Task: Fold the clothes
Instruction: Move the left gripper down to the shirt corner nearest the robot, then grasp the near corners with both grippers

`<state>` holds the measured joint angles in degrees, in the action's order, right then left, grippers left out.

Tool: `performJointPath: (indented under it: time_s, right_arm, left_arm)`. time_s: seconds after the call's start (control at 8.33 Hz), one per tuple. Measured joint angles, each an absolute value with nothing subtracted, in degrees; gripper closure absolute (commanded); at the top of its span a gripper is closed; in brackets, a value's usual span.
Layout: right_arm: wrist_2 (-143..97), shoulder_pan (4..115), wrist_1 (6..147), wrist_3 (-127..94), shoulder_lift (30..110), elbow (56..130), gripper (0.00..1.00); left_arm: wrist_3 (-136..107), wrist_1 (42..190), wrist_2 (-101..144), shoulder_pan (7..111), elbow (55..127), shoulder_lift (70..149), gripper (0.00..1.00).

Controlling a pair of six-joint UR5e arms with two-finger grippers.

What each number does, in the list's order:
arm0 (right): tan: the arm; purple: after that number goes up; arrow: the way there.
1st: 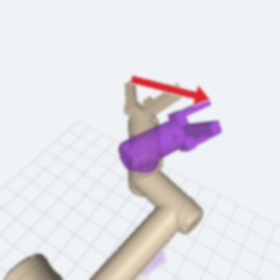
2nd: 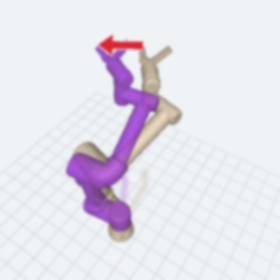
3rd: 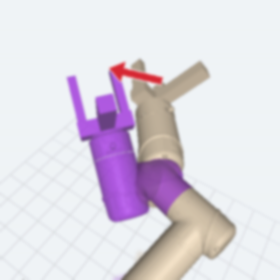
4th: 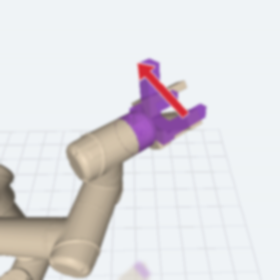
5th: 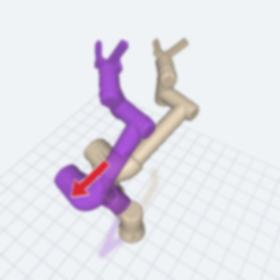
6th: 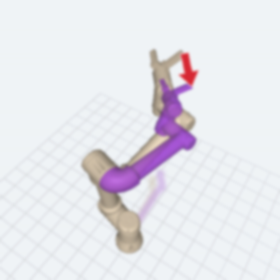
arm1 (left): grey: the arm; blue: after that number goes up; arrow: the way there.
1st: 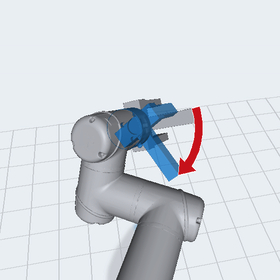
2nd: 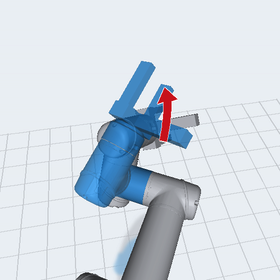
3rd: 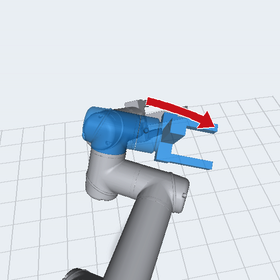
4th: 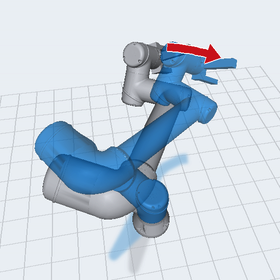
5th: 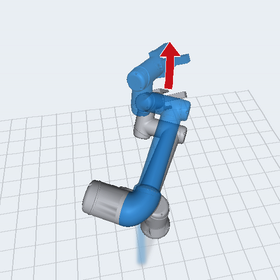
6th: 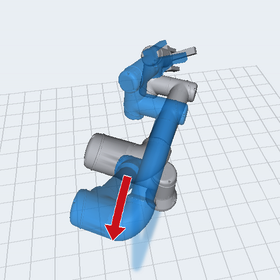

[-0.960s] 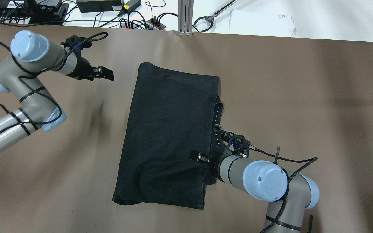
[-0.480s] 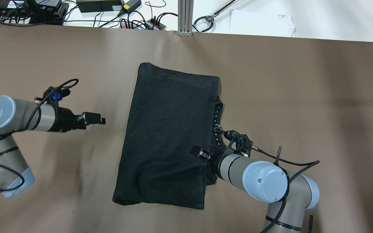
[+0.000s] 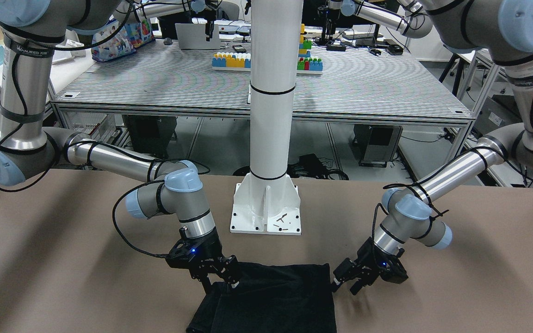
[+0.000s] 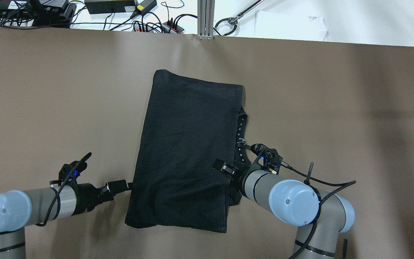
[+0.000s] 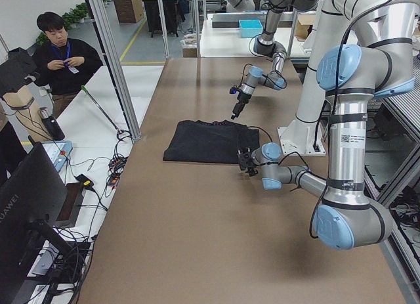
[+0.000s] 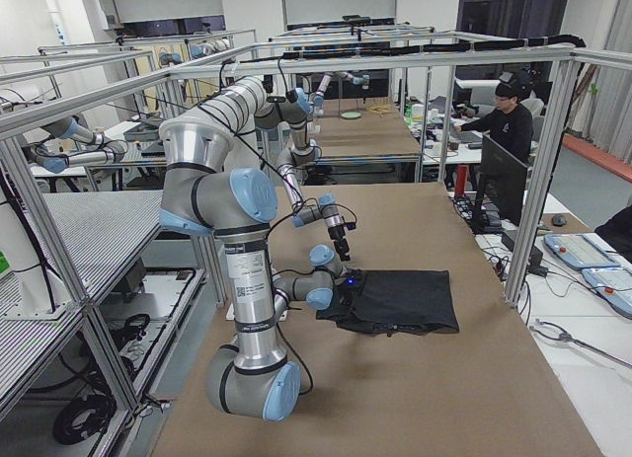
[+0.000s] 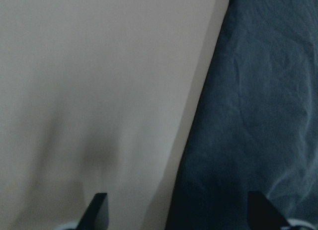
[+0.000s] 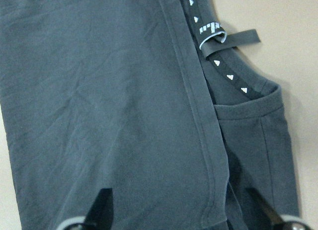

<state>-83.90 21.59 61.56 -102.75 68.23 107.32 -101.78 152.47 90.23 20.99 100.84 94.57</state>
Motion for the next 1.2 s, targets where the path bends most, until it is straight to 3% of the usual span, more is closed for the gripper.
performJointPath:
  time_s: [0.36,0.48,0.6,0.72,0.84,1.08,1.2]
  right_arm:
    - [-83.4,21.5,61.6,-103.0,68.3,107.3,0.07]
    - [-83.3,21.5,61.6,-103.1,68.3,107.4,0.07]
    - [-83.3,21.5,61.6,-103.1,68.3,107.4,0.07]
    - [-83.3,21.5,61.6,-103.1,68.3,107.4,0.07]
    - [-83.3,21.5,61.6,-103.1,68.3,107.5,0.07]
    - [-83.3,21.5,61.6,-103.1,68.4,107.4,0.07]
    - [-83.3,21.5,61.6,-103.0,68.4,107.4,0.07]
  left_arm:
    - [-105.4,152.3,82.6,12.9,102.3,94.9,0.01]
    - [-105.5,152.2,81.8,12.0,102.4,95.0,0.11]
    - [-105.6,152.1,81.1,11.5,102.3,95.0,0.44]
    - [-105.6,152.1,80.4,11.3,102.3,95.0,0.59]
    - [-105.6,152.1,79.9,11.2,102.3,95.0,0.68]
    - [-105.6,152.1,79.6,11.1,102.4,95.0,0.75]
    - [-105.6,152.0,79.6,11.1,102.5,95.0,0.96]
